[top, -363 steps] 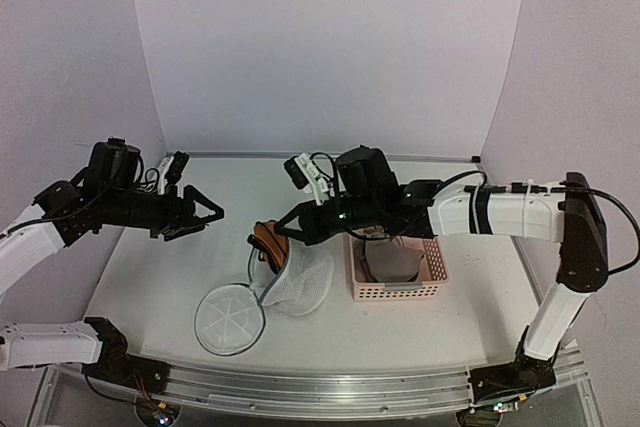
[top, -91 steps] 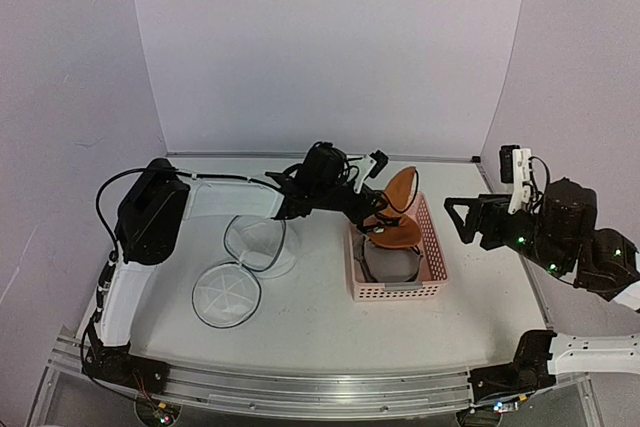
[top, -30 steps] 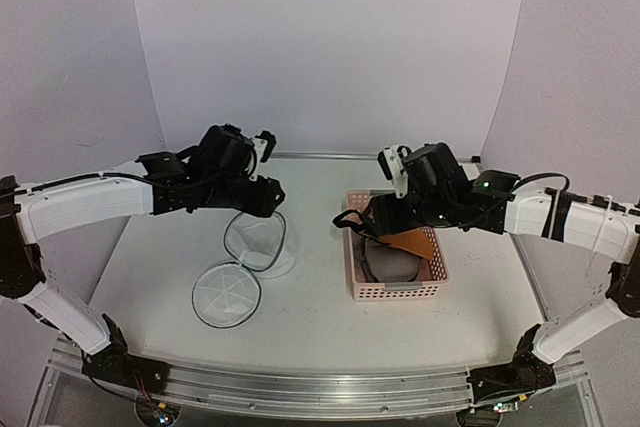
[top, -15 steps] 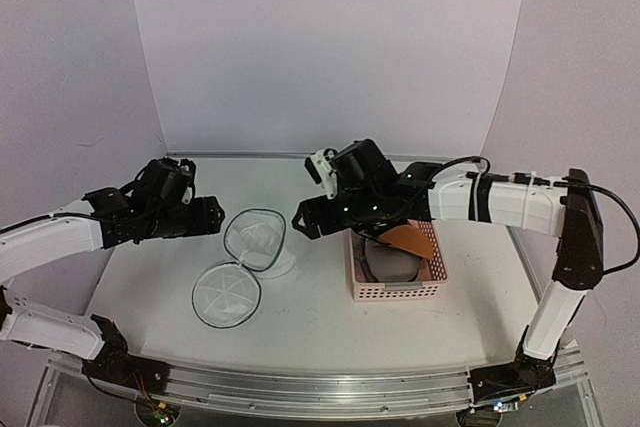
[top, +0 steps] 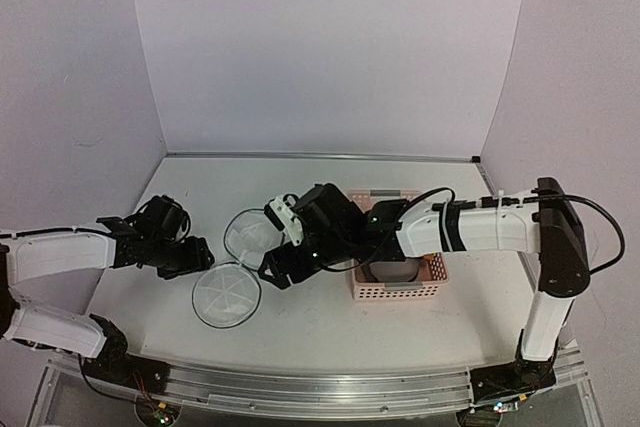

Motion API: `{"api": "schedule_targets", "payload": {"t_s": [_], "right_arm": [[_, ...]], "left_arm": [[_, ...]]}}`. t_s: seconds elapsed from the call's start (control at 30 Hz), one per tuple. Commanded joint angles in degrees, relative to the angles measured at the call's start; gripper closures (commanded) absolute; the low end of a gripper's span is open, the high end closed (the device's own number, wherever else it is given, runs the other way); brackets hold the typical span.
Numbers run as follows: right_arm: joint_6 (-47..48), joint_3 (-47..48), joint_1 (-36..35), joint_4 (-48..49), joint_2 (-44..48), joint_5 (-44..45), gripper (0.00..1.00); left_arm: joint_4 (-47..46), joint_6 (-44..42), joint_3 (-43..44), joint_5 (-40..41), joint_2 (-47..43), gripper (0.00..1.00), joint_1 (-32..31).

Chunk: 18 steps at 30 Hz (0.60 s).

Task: Unzip the laundry bag and remove the bra
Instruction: Adjust the laundry bag at the center of the board.

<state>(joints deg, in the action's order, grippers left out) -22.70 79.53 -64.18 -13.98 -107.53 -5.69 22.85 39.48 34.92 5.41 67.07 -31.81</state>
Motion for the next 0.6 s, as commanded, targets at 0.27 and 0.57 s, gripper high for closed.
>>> {"api": "schedule_targets", "payload": {"t_s": [0.27, 0.57], "right_arm": [[-6.04, -8.55, -5.32, 11.45, 3.79, -4.11, 0.17], [-8.41, -10.42, -5.69, 13.52, 2.23, -3.22, 0.17]], "left_arm": [[-15.00, -0.66, -6.19, -11.41, 9.47, 0.31, 4.62], [-19.35, -0.91, -8.81, -14.48, 13.40, 0.38, 4.87]]}}
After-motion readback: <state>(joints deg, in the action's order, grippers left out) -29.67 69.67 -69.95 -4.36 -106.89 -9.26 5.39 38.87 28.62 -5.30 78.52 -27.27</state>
